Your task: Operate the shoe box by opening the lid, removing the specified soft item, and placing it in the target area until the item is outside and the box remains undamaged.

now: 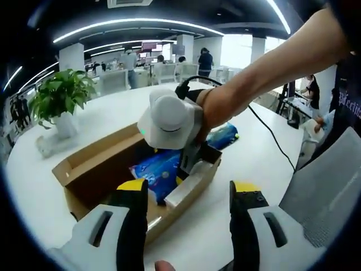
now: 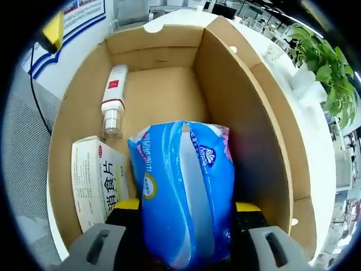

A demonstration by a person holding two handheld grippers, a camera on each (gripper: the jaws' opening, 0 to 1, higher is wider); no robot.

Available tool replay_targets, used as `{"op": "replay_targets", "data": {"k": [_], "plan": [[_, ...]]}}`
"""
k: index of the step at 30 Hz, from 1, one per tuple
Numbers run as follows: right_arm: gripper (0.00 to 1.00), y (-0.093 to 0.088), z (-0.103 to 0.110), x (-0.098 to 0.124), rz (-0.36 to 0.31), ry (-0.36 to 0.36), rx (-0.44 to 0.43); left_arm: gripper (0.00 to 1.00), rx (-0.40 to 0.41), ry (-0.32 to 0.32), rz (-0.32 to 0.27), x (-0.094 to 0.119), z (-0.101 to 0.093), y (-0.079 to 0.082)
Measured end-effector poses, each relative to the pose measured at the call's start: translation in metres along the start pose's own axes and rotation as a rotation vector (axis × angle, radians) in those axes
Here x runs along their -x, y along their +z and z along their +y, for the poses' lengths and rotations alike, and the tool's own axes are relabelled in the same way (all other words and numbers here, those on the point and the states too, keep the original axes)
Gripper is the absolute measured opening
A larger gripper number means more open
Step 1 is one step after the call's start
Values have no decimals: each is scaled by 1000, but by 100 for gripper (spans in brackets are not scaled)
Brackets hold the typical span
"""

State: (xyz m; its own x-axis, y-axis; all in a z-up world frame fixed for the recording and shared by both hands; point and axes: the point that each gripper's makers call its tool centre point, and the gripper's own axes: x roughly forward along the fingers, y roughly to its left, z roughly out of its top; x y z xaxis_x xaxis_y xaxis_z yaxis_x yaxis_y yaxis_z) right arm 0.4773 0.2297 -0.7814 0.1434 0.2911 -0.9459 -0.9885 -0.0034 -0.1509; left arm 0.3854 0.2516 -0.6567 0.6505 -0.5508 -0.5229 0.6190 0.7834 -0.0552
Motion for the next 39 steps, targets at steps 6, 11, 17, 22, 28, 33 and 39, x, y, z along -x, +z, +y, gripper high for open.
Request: {"op": "replay_targets", "data": {"k": [6,11,17,22,28,33,39], "plan": [[46,3,3,1,-10,3,-47,56,8,5,1,1,2,-1],[38,4,10,4,-35,-2,-62,56,14,7,7,2,3,-1],[33,4,10,8,-57,-32,-90,56,9,9,5,3,3,2],[32,8,12,17,-91,-48,-121,56,7,11,11,5,3,1],[31,9,10,21,-132,-68,-164,56,10,16,3,6,1,9],[31,11,6,26,-167,-83,-225,56,-10,10,0,8,-5,13],[31,15,2,37,-213,-97,-268,56,-20,14,-9,11,-8,20]]}}
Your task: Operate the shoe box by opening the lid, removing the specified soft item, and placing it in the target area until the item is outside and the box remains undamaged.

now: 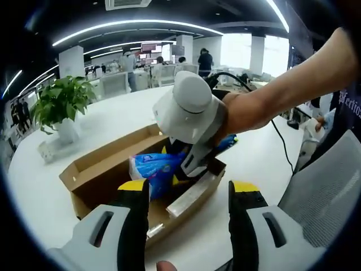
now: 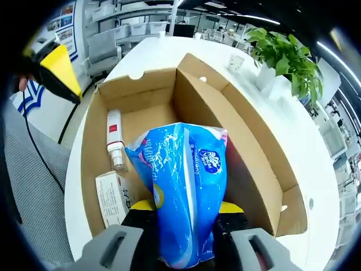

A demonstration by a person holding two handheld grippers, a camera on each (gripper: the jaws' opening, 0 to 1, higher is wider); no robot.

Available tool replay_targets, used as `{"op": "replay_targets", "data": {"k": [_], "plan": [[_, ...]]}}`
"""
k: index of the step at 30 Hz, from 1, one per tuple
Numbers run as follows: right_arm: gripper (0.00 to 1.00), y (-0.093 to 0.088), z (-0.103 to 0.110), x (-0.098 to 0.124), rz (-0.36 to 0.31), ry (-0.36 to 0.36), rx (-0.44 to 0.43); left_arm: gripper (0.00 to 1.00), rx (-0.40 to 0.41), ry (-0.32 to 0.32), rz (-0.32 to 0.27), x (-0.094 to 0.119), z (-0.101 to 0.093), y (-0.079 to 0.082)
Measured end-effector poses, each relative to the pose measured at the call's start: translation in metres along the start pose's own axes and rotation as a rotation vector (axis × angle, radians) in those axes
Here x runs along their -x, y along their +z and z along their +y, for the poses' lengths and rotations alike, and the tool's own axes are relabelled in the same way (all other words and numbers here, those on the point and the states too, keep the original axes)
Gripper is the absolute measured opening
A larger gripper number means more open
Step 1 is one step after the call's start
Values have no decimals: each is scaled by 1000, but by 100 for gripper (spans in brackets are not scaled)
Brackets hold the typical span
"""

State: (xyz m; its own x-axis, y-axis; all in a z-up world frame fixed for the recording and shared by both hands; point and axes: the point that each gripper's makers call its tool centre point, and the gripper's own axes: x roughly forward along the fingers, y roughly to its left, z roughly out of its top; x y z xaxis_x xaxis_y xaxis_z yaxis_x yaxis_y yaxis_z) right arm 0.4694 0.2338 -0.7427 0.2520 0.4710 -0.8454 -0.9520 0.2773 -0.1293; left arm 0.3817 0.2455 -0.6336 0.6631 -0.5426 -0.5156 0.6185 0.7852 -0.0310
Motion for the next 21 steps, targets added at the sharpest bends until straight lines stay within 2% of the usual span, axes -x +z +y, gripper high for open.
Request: {"op": "replay_targets", "data": {"k": [7,13,21], "plan": [[31,11,-5,14,-36,-28,12,56,-16,-8,0,-1,-11,5],[31,21,-12,34,-112,-45,-60,56,-25,-15,5,2,-22,7],[31,27,-19,59,-177,-80,-120,56,-19,-7,1,1,-26,10]]}}
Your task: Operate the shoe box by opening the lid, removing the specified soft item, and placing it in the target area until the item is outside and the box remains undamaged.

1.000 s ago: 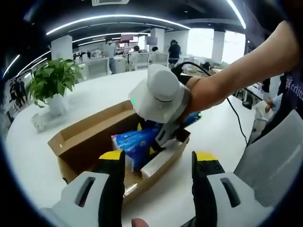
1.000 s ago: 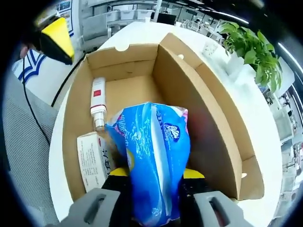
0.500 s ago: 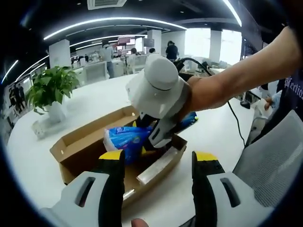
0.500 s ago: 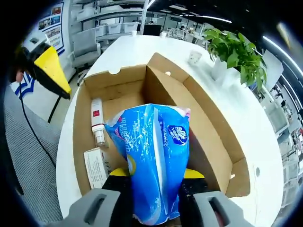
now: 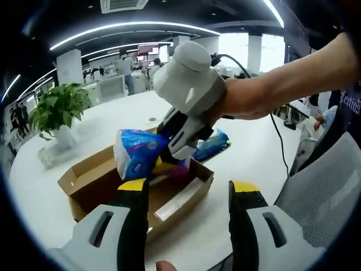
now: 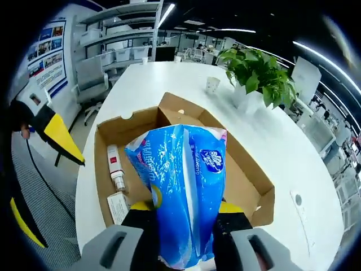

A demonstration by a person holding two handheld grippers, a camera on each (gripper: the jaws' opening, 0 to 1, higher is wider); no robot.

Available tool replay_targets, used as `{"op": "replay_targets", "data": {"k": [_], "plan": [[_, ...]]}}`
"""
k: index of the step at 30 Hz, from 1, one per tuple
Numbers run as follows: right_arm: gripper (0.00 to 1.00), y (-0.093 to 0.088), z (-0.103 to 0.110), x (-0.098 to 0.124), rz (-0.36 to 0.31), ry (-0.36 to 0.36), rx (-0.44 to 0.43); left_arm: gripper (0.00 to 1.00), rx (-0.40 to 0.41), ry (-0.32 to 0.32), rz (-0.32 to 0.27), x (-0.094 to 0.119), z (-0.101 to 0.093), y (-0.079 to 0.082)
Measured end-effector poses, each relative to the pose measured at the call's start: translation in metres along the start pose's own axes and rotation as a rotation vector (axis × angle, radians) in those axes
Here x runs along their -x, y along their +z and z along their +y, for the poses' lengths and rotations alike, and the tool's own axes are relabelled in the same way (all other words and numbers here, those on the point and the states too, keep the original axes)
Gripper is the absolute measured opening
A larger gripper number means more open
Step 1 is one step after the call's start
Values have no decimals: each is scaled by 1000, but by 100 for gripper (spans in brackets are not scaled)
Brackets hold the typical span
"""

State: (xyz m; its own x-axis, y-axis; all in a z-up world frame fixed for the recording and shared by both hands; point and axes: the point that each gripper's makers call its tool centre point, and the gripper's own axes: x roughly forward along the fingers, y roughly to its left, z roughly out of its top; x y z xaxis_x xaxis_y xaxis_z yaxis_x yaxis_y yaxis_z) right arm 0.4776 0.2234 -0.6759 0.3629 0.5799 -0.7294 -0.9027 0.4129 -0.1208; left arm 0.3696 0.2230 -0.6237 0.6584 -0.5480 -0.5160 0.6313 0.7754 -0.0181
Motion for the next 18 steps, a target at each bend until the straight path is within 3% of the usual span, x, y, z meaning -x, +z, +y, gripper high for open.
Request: {"op": "replay_targets", "data": {"k": [9,13,18], "plan": [[31,7,-15,36,-61,-53,-44,56,-2,11,13,-3,1,-4],[31,-3,-25,52,-68,-85,-66,56,-3,11,20,-3,1,-6],[31,-31,-38,72,-27,-127,-76,56,-14,8,25,-5,0,-8]]}}
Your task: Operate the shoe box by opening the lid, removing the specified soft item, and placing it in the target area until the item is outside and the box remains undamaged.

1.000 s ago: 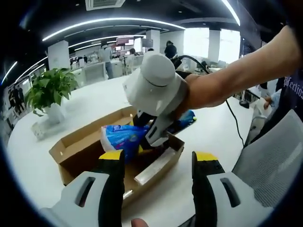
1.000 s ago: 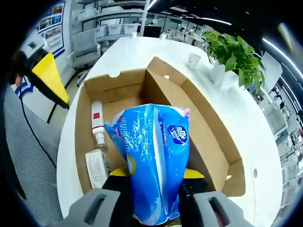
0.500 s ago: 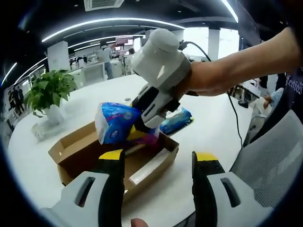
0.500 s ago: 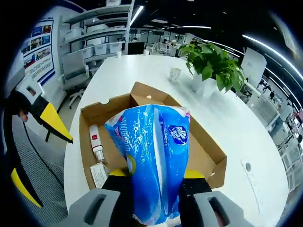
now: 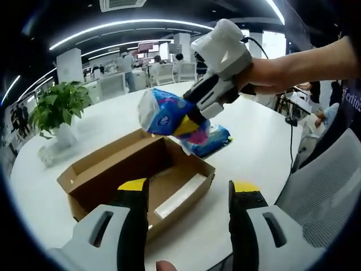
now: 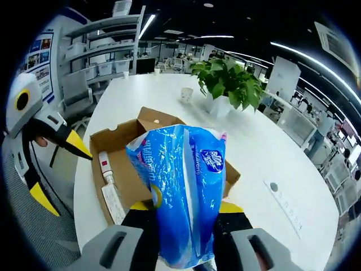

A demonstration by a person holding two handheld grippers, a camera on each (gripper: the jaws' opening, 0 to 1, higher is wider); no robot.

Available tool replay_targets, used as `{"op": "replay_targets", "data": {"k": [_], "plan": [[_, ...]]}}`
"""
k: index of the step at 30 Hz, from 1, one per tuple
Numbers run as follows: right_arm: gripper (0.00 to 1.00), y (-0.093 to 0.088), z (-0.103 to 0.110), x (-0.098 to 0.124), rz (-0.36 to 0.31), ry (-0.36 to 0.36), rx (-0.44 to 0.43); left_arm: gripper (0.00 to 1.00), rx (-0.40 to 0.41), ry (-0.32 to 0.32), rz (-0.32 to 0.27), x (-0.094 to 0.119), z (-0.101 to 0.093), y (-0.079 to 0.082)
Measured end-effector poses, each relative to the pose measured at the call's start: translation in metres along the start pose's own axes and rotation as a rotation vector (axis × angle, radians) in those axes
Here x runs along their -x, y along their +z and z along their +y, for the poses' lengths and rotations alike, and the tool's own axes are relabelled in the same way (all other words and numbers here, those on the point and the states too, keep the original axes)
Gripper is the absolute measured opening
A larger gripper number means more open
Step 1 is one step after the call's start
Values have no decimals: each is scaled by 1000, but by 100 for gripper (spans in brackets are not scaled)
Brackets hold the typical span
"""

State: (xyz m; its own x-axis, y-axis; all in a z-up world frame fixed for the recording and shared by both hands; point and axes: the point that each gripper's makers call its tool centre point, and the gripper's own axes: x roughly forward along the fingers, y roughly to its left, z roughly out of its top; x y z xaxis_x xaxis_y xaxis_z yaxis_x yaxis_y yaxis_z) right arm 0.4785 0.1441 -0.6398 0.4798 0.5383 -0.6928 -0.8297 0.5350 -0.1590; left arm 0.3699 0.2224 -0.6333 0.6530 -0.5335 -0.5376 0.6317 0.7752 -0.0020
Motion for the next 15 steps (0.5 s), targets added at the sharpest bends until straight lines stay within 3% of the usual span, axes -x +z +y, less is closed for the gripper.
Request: {"op": "replay_targets", "data": {"k": [15], "plan": [[32,-83,-36,53,143,-80,-21,56,-24,-22,1,-2,-6,0]]}}
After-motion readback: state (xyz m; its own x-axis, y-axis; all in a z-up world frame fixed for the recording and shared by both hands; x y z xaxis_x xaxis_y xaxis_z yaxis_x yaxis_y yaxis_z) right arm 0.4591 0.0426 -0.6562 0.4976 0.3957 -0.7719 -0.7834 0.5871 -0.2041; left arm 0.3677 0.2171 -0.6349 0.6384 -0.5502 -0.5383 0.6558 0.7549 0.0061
